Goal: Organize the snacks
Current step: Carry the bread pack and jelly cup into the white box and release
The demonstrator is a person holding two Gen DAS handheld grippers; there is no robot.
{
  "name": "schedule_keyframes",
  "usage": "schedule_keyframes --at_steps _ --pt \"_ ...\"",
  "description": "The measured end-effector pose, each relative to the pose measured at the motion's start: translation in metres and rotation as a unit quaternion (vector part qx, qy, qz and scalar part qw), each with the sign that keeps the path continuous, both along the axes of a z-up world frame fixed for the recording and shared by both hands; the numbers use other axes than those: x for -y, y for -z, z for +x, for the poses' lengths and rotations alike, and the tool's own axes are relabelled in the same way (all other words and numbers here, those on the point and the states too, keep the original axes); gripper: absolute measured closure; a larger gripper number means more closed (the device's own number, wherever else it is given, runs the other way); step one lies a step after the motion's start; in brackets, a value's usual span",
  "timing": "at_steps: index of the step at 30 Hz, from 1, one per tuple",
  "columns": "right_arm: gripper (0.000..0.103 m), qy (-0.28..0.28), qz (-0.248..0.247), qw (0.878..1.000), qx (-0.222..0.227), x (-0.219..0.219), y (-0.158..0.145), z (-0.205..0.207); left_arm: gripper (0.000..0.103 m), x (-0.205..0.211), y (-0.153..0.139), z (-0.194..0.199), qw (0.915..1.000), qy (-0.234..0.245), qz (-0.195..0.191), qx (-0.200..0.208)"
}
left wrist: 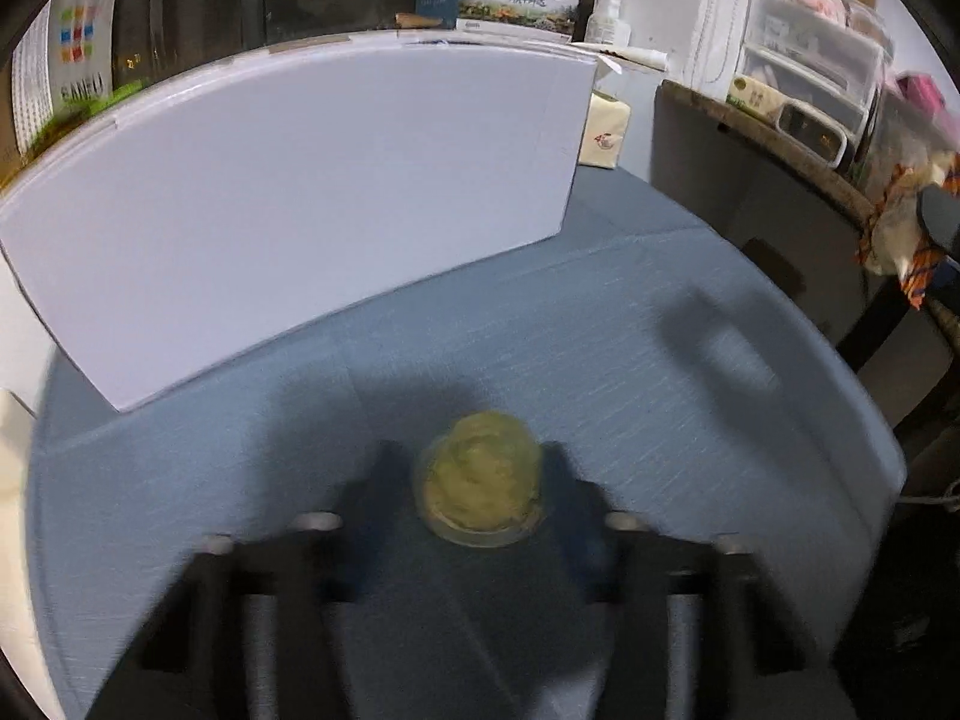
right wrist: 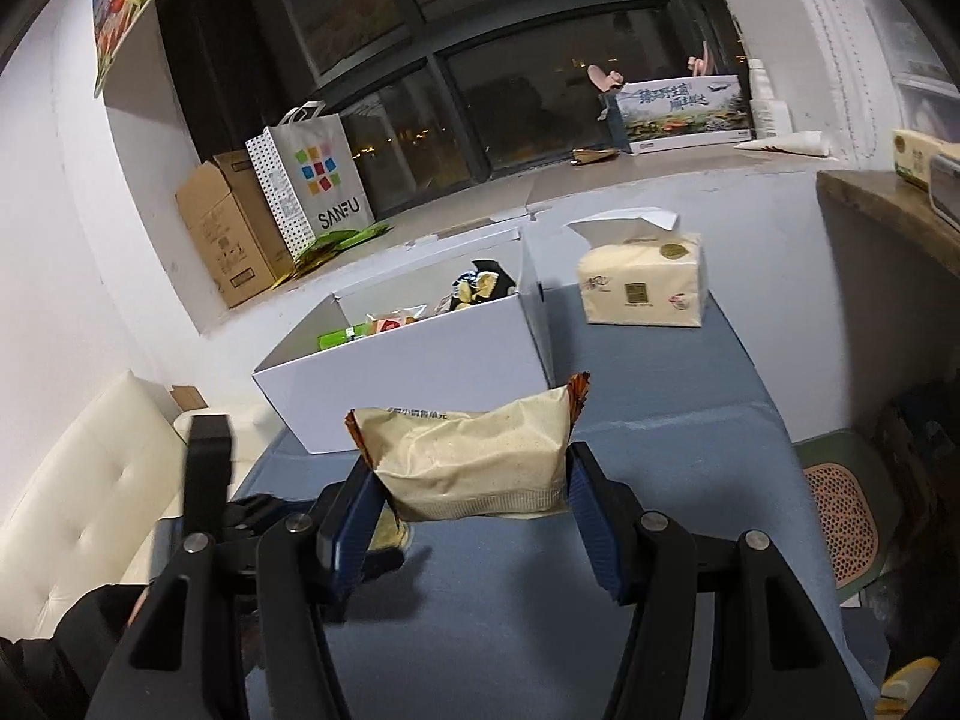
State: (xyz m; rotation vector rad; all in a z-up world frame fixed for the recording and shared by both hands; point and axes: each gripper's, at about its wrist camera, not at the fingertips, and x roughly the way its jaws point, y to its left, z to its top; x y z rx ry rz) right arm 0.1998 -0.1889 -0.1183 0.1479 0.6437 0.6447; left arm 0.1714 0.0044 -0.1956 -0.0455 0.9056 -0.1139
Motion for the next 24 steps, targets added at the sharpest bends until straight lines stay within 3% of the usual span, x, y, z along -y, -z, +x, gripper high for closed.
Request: schedule_keyframes --at_steps 2,5,7,12,16,20,24 --pt "0.039 -0.001 -0.002 1.000 -0.003 -0.002 0.003 0.001 0.056 -0.001 -0.001 -0.006 0.9997 0.008 -0.023 0.005" --pt "0.039 -0.010 0.000 1.000 -0.012 -0.005 0.008 0.001 0.056 0.000 -0.009 -0.018 0.9995 0.010 -0.018 0.023" --pt "0.039 -0.016 -0.004 1.000 -0.013 -0.010 0.010 0.001 0.056 -0.003 -0.017 -0.026 0.9987 0.009 -0.035 0.035" --pt "0.039 -0.029 -0.012 0.999 -0.016 -0.019 0.013 0.001 0.056 -0.020 -0.062 -0.055 0.9930 -0.007 -0.067 0.097" --pt "0.039 -0.058 -0.017 0.998 -0.015 -0.035 0.006 0.009 0.056 -0.051 -0.108 -0.062 0.9838 -0.025 -0.085 0.156" --pt "0.039 -0.101 -0.011 0.995 -0.001 -0.062 -0.017 0.029 0.056 -0.091 -0.149 -0.047 0.9741 -0.054 -0.091 0.200" --pt "0.039 -0.127 -0.019 0.992 0.022 -0.097 -0.050 0.058 0.056 -0.130 -0.168 0.001 0.9712 -0.080 -0.096 0.203"
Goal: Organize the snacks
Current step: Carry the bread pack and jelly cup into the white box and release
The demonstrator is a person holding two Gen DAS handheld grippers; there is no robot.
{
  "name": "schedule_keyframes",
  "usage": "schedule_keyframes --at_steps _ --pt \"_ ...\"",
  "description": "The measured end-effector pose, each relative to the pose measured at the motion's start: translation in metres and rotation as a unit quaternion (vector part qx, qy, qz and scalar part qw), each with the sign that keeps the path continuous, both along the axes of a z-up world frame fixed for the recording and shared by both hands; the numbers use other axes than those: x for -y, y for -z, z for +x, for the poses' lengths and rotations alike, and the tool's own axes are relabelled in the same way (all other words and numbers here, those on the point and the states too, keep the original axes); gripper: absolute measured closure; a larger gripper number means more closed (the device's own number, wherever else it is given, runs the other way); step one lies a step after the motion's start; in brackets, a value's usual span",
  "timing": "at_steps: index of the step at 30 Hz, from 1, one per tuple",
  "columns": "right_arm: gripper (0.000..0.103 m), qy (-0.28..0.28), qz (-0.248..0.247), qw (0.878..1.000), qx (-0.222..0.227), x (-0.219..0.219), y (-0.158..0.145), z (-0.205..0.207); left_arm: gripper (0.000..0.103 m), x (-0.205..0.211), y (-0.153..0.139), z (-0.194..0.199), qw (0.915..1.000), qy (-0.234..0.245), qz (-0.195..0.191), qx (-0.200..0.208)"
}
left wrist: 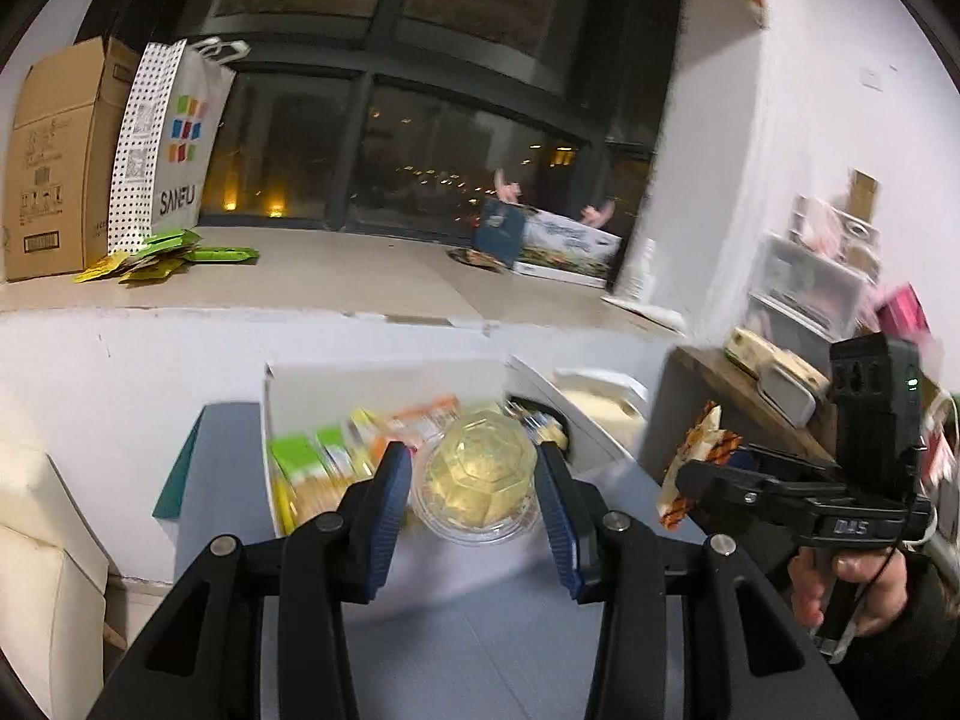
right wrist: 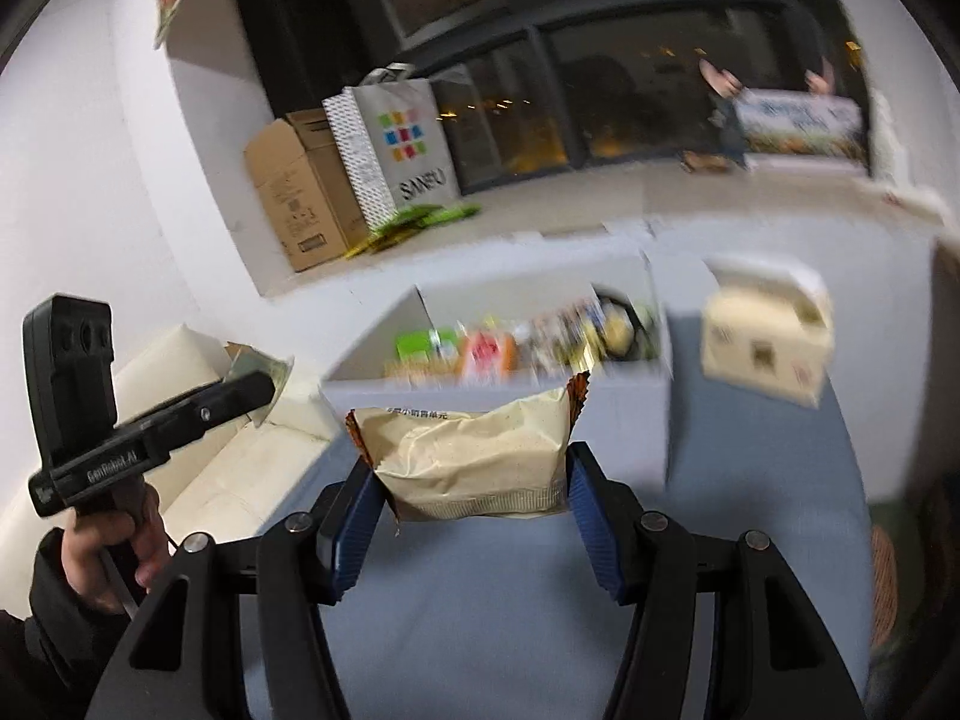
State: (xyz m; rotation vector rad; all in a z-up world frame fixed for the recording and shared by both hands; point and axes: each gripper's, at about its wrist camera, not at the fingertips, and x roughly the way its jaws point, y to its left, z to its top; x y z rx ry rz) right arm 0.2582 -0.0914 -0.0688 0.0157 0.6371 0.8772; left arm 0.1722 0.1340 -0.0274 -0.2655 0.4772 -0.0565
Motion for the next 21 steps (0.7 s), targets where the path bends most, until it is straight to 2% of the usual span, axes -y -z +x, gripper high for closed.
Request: schedule_keyframes --at_steps 5,10,12,13,14,16,18,21 --pt "0.039 -0.020 -0.013 1.000 -0.010 -0.052 -0.027 0.051 0.056 -0.030 0.008 0.066 0.9990 -0.019 0.003 -0.042" --pt "0.039 -0.017 -0.051 0.998 -0.041 -0.092 -0.016 0.098 0.056 -0.042 0.024 0.105 0.9971 -0.031 0.011 -0.068" --pt "0.039 -0.014 -0.059 0.997 -0.051 -0.098 -0.009 0.109 0.045 -0.045 0.030 0.116 0.9954 -0.028 0.007 -0.091" --pt "0.034 -0.015 -0.064 0.996 -0.053 -0.102 -0.006 0.113 0.021 -0.045 0.032 0.117 0.9949 -0.031 0.007 -0.096" --pt "0.029 -0.013 -0.072 0.996 -0.054 -0.104 -0.003 0.116 0.000 -0.045 0.032 0.115 0.9952 -0.032 0.009 -0.092" --pt "0.006 0.002 -0.076 0.995 -0.060 -0.103 -0.001 0.120 0.000 -0.041 0.028 0.104 0.9965 -0.035 0.024 -0.072" --pt "0.000 0.006 -0.073 0.996 -0.060 -0.098 -0.002 0.119 0.000 -0.036 0.023 0.094 0.9969 -0.031 0.036 -0.062" --pt "0.000 0.022 -0.088 0.995 -0.031 -0.091 -0.006 0.110 0.000 -0.029 0.014 0.078 0.9968 -0.038 0.050 -0.049"
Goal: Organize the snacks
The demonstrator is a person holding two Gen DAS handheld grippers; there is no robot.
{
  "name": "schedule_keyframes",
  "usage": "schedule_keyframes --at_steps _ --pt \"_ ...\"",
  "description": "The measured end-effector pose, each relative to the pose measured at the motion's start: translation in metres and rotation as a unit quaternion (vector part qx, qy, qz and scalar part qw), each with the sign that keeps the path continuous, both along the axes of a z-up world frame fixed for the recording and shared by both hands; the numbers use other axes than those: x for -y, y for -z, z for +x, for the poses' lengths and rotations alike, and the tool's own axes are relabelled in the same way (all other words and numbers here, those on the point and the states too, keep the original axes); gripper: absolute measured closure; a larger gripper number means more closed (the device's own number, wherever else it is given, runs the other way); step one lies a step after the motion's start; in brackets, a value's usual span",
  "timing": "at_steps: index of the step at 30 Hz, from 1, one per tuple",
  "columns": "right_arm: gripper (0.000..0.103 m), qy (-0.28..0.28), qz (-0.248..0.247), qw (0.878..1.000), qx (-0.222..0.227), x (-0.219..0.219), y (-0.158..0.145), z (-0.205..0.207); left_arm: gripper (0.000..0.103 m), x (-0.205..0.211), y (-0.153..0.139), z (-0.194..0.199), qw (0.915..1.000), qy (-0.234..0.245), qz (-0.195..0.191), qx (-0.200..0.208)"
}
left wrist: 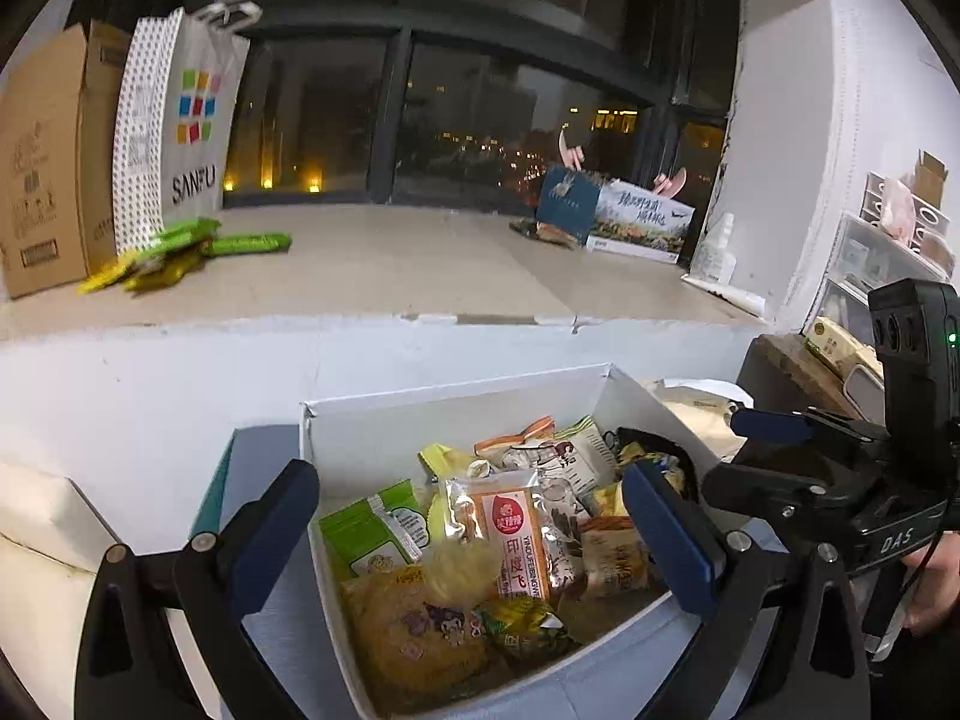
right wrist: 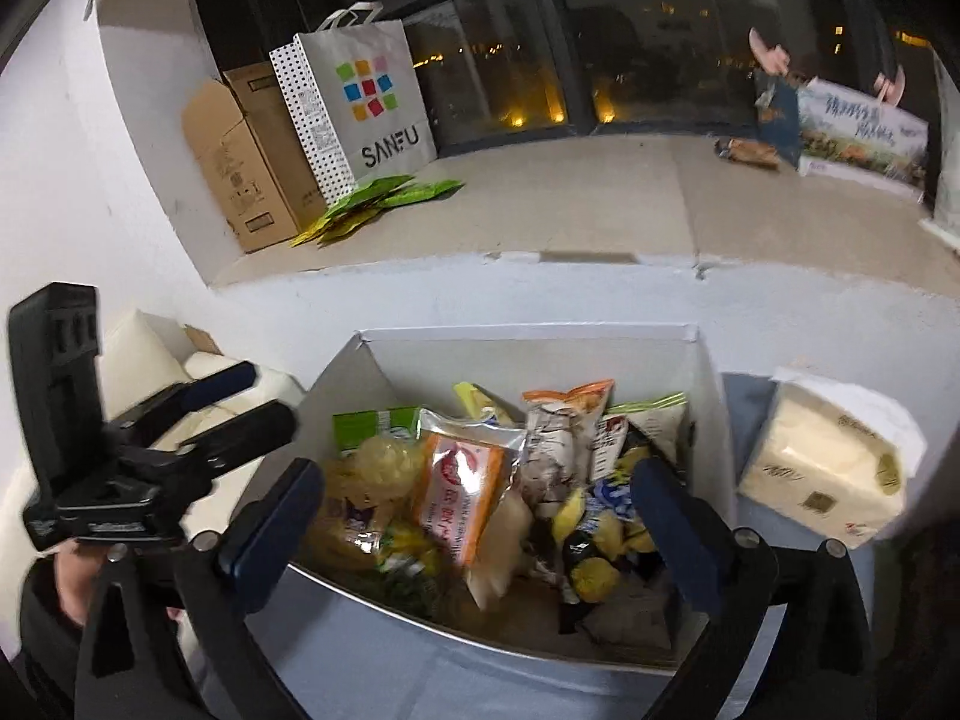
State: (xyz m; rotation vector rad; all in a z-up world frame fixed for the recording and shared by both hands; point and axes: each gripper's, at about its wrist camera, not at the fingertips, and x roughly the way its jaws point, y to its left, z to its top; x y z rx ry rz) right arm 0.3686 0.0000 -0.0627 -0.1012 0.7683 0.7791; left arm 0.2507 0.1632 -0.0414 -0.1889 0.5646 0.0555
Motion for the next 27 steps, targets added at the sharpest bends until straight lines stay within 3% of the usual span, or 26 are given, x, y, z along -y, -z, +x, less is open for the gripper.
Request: schedule_keyframes --at_steps 4,8,12,19,24,27 --pt "0.000 0.004 -0.013 0.999 0.042 0.004 -0.009 -0.021 0.000 0.012 -0.015 -0.024 0.9986 -0.037 0.034 0.017" --pt "0.000 0.019 -0.033 0.993 0.114 0.009 -0.023 -0.051 0.000 0.013 -0.024 -0.059 0.9976 -0.024 -0.018 0.062" --pt "0.000 0.022 -0.025 0.988 0.154 0.019 -0.038 -0.085 0.000 0.018 -0.033 -0.096 0.9947 -0.052 -0.027 0.084" --pt "0.000 0.036 -0.012 0.988 0.148 0.040 -0.048 -0.137 0.000 0.058 -0.037 -0.153 0.9961 -0.032 0.012 0.081" --pt "0.000 0.048 -0.005 0.988 0.143 0.066 -0.050 -0.175 0.000 0.084 -0.029 -0.190 0.9966 -0.025 -0.021 0.076" --pt "0.000 0.055 0.023 0.991 0.122 0.088 -0.046 -0.198 0.000 0.098 -0.025 -0.203 0.9975 -0.023 -0.032 0.058"
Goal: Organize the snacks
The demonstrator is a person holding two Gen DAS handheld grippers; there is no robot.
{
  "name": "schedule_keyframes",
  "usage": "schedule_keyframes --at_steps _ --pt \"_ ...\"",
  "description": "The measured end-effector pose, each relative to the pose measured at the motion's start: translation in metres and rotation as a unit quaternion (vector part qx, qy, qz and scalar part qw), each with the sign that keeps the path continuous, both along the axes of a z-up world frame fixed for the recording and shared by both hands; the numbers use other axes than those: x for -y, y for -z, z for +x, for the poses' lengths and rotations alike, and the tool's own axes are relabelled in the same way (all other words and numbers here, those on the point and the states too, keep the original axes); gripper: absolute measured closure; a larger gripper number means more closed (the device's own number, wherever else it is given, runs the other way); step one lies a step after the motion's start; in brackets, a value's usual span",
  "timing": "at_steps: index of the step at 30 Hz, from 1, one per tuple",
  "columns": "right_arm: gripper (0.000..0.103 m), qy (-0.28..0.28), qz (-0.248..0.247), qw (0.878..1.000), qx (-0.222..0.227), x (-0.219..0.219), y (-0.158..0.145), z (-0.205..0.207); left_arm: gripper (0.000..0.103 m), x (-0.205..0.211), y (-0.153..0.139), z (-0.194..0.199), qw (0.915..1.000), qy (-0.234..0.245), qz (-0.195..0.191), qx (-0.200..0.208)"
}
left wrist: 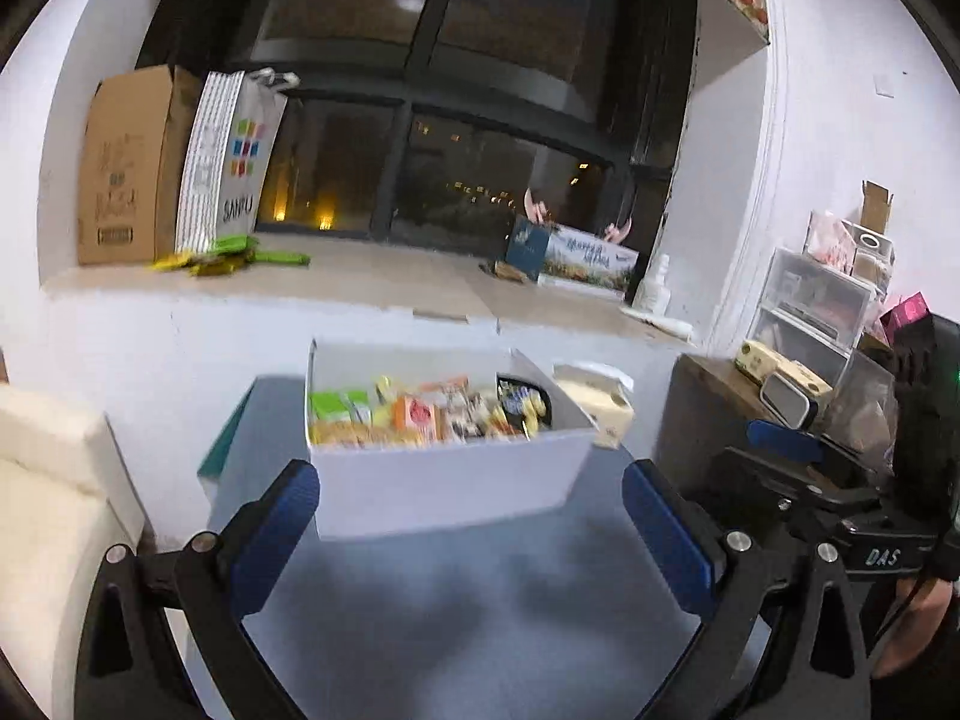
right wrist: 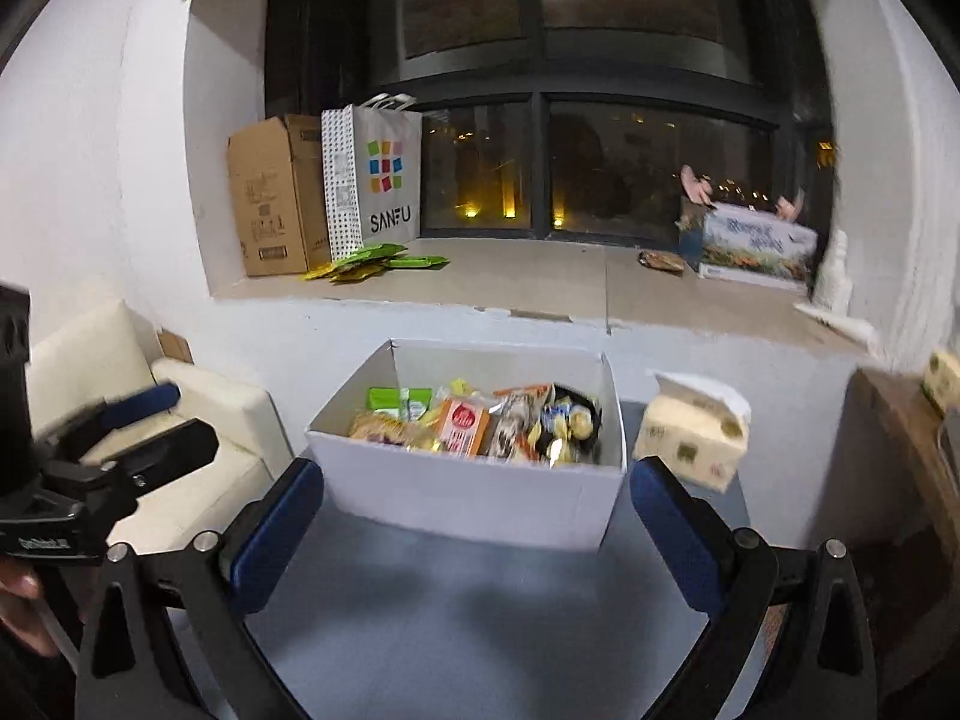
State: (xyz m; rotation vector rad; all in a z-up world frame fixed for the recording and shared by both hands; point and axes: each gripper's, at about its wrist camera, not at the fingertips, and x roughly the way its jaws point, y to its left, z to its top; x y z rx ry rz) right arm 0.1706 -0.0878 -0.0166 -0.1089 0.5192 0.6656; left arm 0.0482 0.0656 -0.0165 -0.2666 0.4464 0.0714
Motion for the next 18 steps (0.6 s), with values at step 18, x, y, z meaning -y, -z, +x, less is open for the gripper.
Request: schedule_keyframes --at_steps 18 --pt "0.000 0.016 0.001 1.000 -0.013 0.036 0.013 -0.029 0.000 0.036 0.004 -0.004 0.9982 0.004 0.043 -0.042"
